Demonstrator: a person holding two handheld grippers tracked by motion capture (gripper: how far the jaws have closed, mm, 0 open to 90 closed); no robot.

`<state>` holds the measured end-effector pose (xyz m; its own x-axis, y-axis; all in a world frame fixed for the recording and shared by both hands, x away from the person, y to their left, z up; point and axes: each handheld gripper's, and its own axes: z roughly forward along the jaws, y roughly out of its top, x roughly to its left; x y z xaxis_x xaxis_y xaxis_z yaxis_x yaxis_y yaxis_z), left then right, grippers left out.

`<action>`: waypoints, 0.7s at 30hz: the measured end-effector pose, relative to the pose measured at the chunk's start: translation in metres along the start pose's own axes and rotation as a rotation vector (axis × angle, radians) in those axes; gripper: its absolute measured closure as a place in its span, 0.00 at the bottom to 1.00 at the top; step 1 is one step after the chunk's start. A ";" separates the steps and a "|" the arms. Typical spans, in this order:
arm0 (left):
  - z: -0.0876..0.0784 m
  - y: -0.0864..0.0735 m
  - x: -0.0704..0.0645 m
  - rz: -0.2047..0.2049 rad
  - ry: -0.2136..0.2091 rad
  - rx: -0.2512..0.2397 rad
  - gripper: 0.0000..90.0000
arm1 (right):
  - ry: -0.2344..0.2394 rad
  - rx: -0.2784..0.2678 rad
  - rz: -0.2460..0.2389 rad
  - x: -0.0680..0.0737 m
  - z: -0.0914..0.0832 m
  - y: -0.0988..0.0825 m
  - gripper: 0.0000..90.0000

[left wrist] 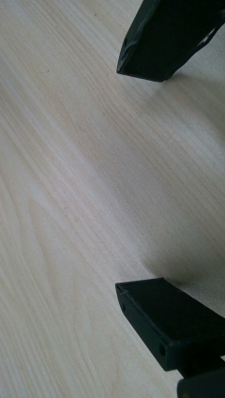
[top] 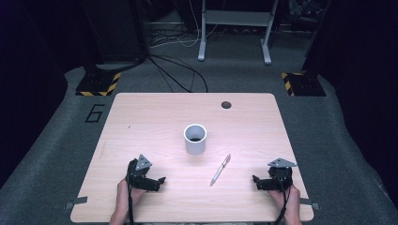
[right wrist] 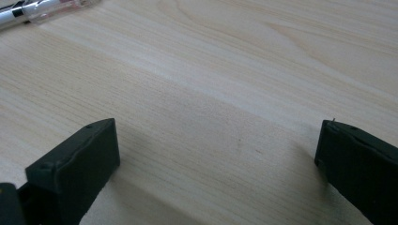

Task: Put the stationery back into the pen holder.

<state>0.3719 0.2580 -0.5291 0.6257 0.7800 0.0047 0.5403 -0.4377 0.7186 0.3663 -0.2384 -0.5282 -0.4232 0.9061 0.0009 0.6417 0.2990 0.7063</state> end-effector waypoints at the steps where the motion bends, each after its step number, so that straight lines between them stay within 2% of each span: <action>1: 0.001 0.000 -0.001 -0.001 0.014 -0.009 0.00 | 0.000 0.000 0.000 0.000 0.000 0.000 0.00; 2: 0.000 0.000 0.000 0.027 0.013 0.019 0.00 | 0.002 -0.001 -0.031 -0.002 0.001 0.001 0.00; 6: 0.001 0.001 0.000 0.013 0.012 0.024 0.00 | 0.002 0.009 -0.013 0.000 -0.001 0.002 0.00; 8: 0.002 0.000 -0.001 0.009 0.024 0.012 0.00 | 0.018 -0.036 -0.015 0.003 -0.005 0.006 0.00; 11: 0.002 0.000 -0.001 0.012 0.024 0.008 0.00 | 0.063 -0.059 -0.027 0.011 -0.009 0.018 0.00; 16: 0.002 0.000 -0.001 0.009 0.024 0.004 0.00 | 0.160 -0.073 -0.117 0.033 -0.008 0.042 0.01; 19: 0.002 0.000 -0.001 0.009 0.025 0.005 0.00 | 0.217 -0.054 -0.187 0.047 -0.002 0.054 0.01; 21: 0.002 0.000 -0.001 0.010 0.025 0.007 0.00 | 0.254 -0.021 -0.240 0.058 0.004 0.062 0.02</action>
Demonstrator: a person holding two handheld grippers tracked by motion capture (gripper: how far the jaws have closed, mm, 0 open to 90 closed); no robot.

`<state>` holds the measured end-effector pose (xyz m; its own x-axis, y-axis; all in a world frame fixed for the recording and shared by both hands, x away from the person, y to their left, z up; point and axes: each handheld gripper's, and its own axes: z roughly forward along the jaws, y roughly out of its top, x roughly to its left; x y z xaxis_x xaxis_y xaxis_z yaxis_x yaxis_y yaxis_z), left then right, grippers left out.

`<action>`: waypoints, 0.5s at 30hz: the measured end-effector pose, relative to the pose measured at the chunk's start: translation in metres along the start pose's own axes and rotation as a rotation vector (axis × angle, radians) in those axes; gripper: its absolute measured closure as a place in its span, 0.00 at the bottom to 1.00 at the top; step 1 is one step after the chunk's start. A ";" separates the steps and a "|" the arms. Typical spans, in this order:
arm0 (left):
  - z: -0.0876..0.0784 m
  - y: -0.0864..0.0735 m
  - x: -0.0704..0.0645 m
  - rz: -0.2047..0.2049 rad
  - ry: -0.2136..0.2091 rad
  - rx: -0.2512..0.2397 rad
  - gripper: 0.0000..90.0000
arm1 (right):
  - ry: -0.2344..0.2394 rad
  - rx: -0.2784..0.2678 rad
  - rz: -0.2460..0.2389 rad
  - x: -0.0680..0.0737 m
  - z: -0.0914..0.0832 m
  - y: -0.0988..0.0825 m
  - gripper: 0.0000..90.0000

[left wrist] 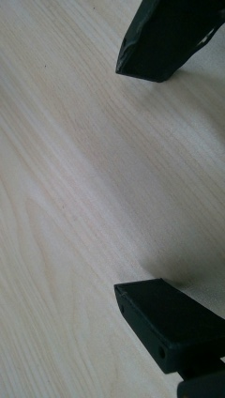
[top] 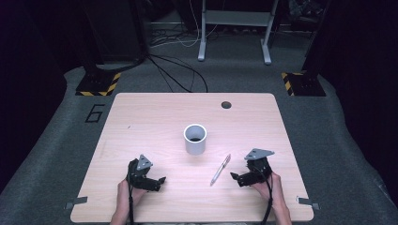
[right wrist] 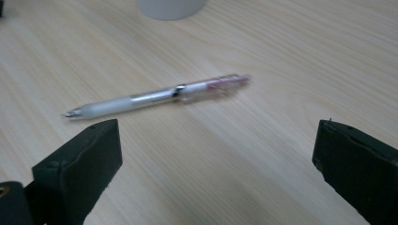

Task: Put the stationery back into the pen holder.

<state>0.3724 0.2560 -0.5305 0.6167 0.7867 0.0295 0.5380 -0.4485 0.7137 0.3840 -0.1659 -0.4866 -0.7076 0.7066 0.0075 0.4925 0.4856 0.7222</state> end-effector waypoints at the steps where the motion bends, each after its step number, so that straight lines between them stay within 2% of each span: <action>1: 0.000 0.000 0.000 0.000 0.000 -0.002 0.00 | 0.017 0.005 -0.018 0.002 0.003 0.003 0.02; 6: 0.000 0.000 0.000 0.001 0.000 0.001 0.00 | 0.084 0.056 -0.130 0.019 0.027 0.018 0.05; 8: 0.000 0.000 0.000 -0.001 0.001 -0.002 0.00 | 0.105 0.061 -0.173 0.023 0.034 0.022 0.10; 10: 0.000 0.001 0.000 -0.001 -0.001 0.003 0.00 | 0.138 0.075 -0.184 0.026 0.040 0.024 0.09; 12: 0.001 0.001 0.000 -0.003 -0.001 0.002 0.00 | 0.150 0.081 -0.208 0.028 0.045 0.027 0.09; 15: 0.001 0.001 0.000 0.002 -0.002 0.003 0.00 | 0.171 0.098 -0.213 0.032 0.049 0.030 0.08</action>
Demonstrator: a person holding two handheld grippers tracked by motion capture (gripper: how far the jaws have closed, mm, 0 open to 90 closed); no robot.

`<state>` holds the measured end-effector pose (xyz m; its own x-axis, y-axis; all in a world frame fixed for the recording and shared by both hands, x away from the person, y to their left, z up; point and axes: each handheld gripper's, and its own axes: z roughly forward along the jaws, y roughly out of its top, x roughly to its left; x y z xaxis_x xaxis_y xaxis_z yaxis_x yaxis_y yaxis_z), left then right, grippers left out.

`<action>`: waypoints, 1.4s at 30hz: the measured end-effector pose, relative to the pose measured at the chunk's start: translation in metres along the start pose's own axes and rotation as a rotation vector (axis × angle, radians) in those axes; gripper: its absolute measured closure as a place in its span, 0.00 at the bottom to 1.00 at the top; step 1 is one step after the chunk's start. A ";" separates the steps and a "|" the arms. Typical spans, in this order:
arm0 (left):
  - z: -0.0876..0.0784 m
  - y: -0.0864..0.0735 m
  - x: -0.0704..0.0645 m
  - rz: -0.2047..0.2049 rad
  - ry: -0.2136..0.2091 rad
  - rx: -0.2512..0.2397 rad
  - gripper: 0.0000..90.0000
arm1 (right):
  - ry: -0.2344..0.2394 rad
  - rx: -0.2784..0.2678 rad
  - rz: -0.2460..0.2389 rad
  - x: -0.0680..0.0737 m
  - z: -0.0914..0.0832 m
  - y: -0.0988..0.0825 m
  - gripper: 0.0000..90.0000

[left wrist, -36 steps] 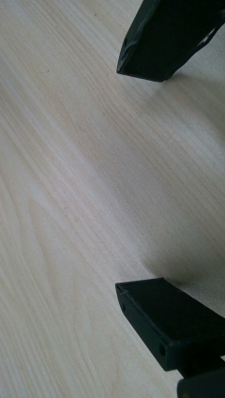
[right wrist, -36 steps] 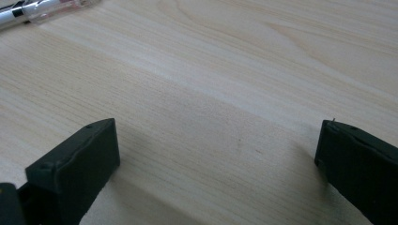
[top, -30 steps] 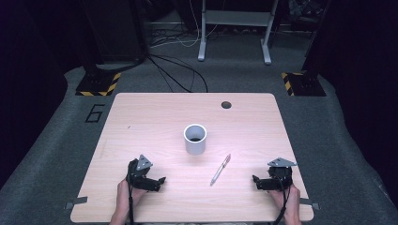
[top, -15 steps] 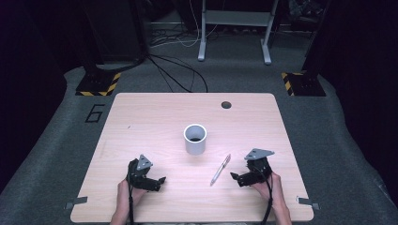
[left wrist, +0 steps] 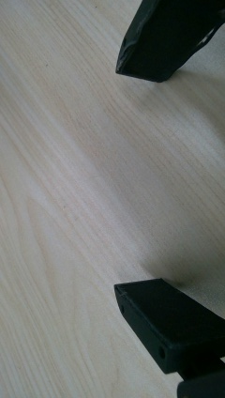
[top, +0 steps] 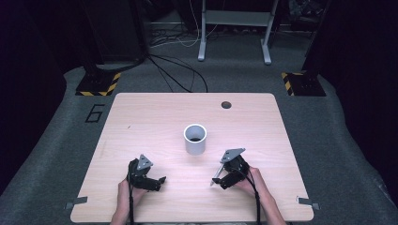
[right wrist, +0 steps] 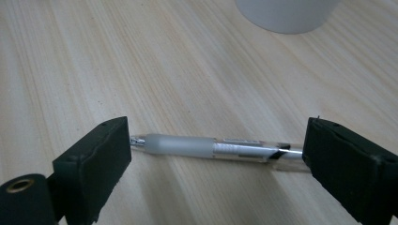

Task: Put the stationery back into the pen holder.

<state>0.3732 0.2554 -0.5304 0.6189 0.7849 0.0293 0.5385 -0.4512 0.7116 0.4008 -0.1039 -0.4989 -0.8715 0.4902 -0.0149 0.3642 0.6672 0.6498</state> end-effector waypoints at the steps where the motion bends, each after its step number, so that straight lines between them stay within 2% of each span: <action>1: 0.000 0.000 0.000 -0.001 0.000 0.000 0.00 | 0.013 0.005 -0.023 0.000 0.002 0.001 0.08; 3: 0.000 0.000 0.000 -0.003 0.002 -0.001 0.00 | 0.025 0.013 -0.037 0.001 0.004 0.003 0.09; 4: 0.000 0.000 0.000 -0.004 0.002 -0.001 0.00 | 0.026 0.015 -0.028 0.002 0.006 0.003 0.09; 5: 0.000 0.000 0.000 -0.003 0.002 -0.001 0.00 | 0.039 0.027 -0.047 0.001 0.007 0.003 0.09; 10: 0.000 0.000 0.000 -0.004 0.002 -0.001 0.00 | 0.067 0.050 -0.066 0.000 0.010 0.003 0.10; 16: 0.000 0.000 0.000 -0.001 0.003 0.000 0.00 | 0.061 0.070 -0.118 0.001 0.010 0.004 0.12; 21: 0.000 0.000 0.000 0.000 0.003 0.000 0.00 | 0.024 0.092 -0.141 0.002 0.011 0.006 0.14; 22: 0.000 0.000 0.000 -0.003 0.002 -0.001 0.00 | 0.029 0.089 -0.148 0.002 0.012 0.006 0.14; 25: 0.000 0.000 0.000 -0.002 0.002 -0.001 0.00 | 0.011 0.128 -0.175 0.003 0.015 0.008 0.15; 27: 0.000 0.000 0.000 -0.002 0.003 -0.001 0.00 | 0.026 0.129 -0.163 0.002 0.017 0.008 0.17; 30: 0.000 0.000 0.000 -0.002 0.002 -0.001 0.00 | 0.028 0.119 -0.160 0.001 0.016 0.008 0.25; 31: 0.000 0.000 0.000 0.000 0.002 -0.002 0.00 | 0.026 0.113 -0.141 0.001 0.015 0.007 0.27; 33: 0.000 0.000 0.000 -0.002 0.001 -0.002 0.00 | 0.042 0.109 -0.144 0.000 0.015 0.007 0.32; 34: 0.000 0.000 0.000 -0.002 0.002 -0.001 0.00 | 0.052 0.100 -0.124 0.000 0.015 0.006 0.35; 38: 0.000 0.000 0.000 -0.001 0.002 -0.001 0.00 | 0.073 0.089 -0.122 -0.001 0.014 0.006 0.48; 42: 0.000 0.000 0.000 0.000 0.002 -0.002 0.00 | 0.086 0.092 -0.117 -0.002 0.014 0.007 0.57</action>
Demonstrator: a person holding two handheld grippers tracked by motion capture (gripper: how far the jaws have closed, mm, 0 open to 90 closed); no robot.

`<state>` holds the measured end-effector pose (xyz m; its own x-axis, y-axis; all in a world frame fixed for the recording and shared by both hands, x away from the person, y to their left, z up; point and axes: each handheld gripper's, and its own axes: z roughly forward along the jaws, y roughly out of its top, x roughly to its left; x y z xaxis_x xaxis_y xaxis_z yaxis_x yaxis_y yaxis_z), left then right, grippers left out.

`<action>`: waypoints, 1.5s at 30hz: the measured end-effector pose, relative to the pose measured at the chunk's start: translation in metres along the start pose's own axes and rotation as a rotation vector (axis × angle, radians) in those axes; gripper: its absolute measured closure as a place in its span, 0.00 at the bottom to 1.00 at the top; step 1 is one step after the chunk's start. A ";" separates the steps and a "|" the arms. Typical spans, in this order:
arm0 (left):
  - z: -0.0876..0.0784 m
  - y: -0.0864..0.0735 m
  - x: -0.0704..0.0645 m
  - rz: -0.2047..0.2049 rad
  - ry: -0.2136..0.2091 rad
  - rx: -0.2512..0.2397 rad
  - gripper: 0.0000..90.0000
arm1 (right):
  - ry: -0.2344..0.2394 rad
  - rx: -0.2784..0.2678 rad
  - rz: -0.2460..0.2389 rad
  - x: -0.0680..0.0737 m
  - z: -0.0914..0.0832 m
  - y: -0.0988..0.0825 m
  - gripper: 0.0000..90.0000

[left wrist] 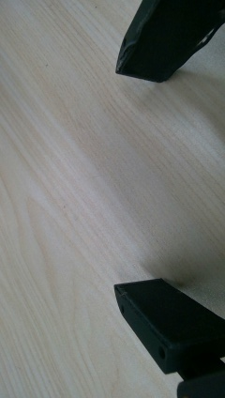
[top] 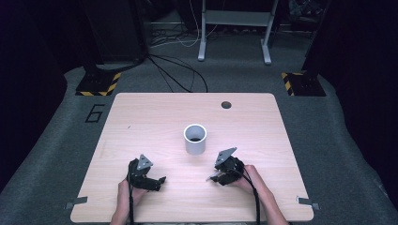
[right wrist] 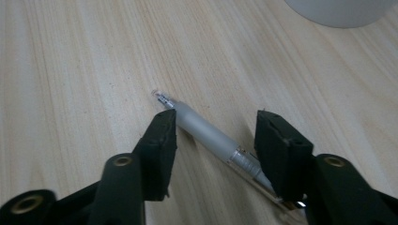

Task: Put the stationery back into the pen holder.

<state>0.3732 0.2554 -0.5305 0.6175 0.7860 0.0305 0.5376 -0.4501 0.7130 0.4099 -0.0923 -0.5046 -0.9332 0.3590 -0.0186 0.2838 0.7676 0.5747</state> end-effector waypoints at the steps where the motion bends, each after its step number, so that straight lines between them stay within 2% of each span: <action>1: 0.000 0.000 0.000 -0.001 0.000 0.000 0.00 | -0.002 0.004 0.000 0.000 0.000 0.000 0.59; 5: 0.000 0.000 0.000 0.000 0.000 0.002 0.00 | 0.003 0.006 -0.005 -0.001 -0.001 0.001 0.66; 6: 0.000 0.000 0.000 0.000 0.000 0.002 0.00 | 0.015 0.015 0.017 0.001 -0.001 0.001 0.67; 7: 0.000 0.000 0.000 0.000 0.000 0.002 0.00 | 0.011 0.016 -0.006 -0.001 -0.001 0.002 0.69; 9: 0.000 0.000 0.000 0.002 -0.001 0.000 0.00 | 0.020 0.028 -0.003 -0.001 -0.001 0.003 0.71; 15: 0.000 0.000 0.000 0.002 -0.001 0.001 0.00 | 0.038 0.110 -0.032 -0.002 0.000 0.014 0.76; 19: 0.000 0.000 0.000 0.002 -0.001 0.000 0.00 | 0.049 0.131 -0.005 -0.002 0.001 0.018 0.78; 20: 0.000 0.000 0.000 0.002 -0.001 0.001 0.00 | 0.057 0.149 -0.024 -0.003 0.001 0.020 0.79; 22: 0.000 0.000 0.000 0.002 -0.001 0.000 0.00 | 0.062 0.184 -0.023 -0.003 0.002 0.023 0.80; 27: 0.000 0.000 0.000 0.002 -0.002 0.001 0.00 | 0.048 0.258 -0.044 0.003 0.003 0.032 0.84; 30: 0.000 0.000 0.000 0.002 -0.001 0.000 0.00 | 0.048 0.275 -0.046 0.005 0.004 0.034 0.89; 31: 0.000 0.000 0.000 0.002 -0.001 0.001 0.00 | 0.032 0.268 -0.046 0.005 0.004 0.034 0.89; 32: 0.000 0.000 0.000 0.002 -0.001 0.000 0.00 | 0.041 0.268 -0.020 0.005 0.004 0.034 0.89; 36: 0.000 0.000 0.000 0.002 -0.001 0.001 0.00 | 0.033 0.247 0.012 0.004 0.003 0.031 0.89; 38: 0.000 0.000 0.000 0.002 -0.001 0.001 0.00 | -0.019 0.227 0.053 0.004 0.003 0.030 0.89; 39: 0.000 0.000 0.000 0.002 -0.001 0.001 0.00 | -0.018 0.219 0.083 0.003 0.002 0.028 0.89; 40: 0.000 0.000 0.000 0.000 -0.002 0.000 0.00 | -0.023 0.209 0.086 0.000 0.000 0.027 0.89; 41: 0.000 0.000 0.000 0.002 -0.002 0.001 0.00 | -0.037 0.182 0.103 -0.002 -0.002 0.026 0.90; 42: 0.000 0.000 0.000 0.002 -0.001 0.000 0.00 | -0.038 0.177 0.132 -0.003 -0.005 0.025 0.89; 43: 0.000 0.000 0.000 0.001 -0.002 0.000 0.00 | -0.051 0.161 0.135 -0.005 -0.010 0.025 0.90; 45: 0.000 0.000 0.000 0.002 -0.001 0.000 0.00 | -0.054 0.115 0.178 -0.007 -0.018 0.023 0.90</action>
<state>0.3732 0.2554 -0.5304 0.6194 0.7845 0.0310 0.5366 -0.4519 0.7127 0.4189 -0.0863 -0.4766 -0.8540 0.5194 0.0295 0.4690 0.7440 0.4759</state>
